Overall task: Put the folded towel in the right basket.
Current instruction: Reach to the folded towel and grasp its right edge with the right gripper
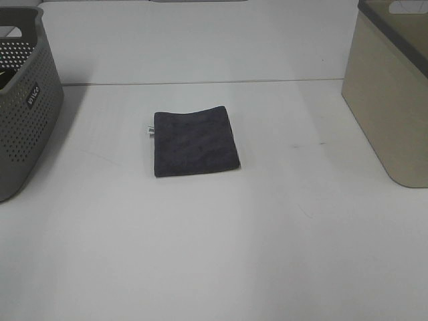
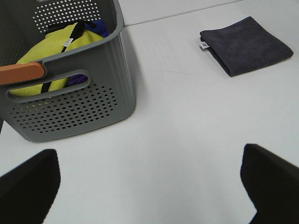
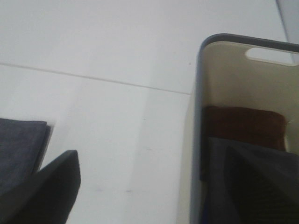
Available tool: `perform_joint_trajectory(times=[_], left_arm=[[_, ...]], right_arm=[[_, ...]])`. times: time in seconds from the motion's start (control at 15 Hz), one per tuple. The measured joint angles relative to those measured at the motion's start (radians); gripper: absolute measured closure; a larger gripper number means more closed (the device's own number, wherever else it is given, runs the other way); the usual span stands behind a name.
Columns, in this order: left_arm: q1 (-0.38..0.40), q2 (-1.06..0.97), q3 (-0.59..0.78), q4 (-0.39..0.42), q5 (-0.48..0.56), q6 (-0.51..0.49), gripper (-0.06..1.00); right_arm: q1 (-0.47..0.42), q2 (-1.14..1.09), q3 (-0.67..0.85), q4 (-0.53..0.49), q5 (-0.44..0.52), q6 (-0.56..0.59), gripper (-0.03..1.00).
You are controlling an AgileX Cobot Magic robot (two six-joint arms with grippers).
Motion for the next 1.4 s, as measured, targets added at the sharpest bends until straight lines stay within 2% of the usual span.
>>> perform_joint_trajectory(times=[0.13, 0.33, 0.73, 0.93, 1.2, 1.4], left_arm=[[0.000, 0.000, 0.000, 0.000, 0.000, 0.000, -0.04], [0.000, 0.000, 0.000, 0.000, 0.000, 0.000, -0.04], [0.000, 0.000, 0.000, 0.000, 0.000, 0.000, -0.04], [0.000, 0.000, 0.000, 0.000, 0.000, 0.000, -0.04], [0.000, 0.000, 0.000, 0.000, 0.000, 0.000, -0.04], [0.000, 0.000, 0.000, 0.000, 0.000, 0.000, -0.04]], right_arm=[[0.062, 0.127, -0.079, 0.000, 0.056, -0.008, 0.19], [0.128, 0.245, -0.119, 0.032, 0.081, -0.008, 0.19], [0.151, 0.486, -0.151, 0.327, 0.109, -0.056, 0.20], [0.151, 0.613, -0.206, 0.412, 0.135, -0.067, 0.20], [0.151, 0.812, -0.427, 0.455, 0.285, -0.070, 0.20], [0.133, 0.935, -0.583, 0.524, 0.378, -0.080, 0.20]])
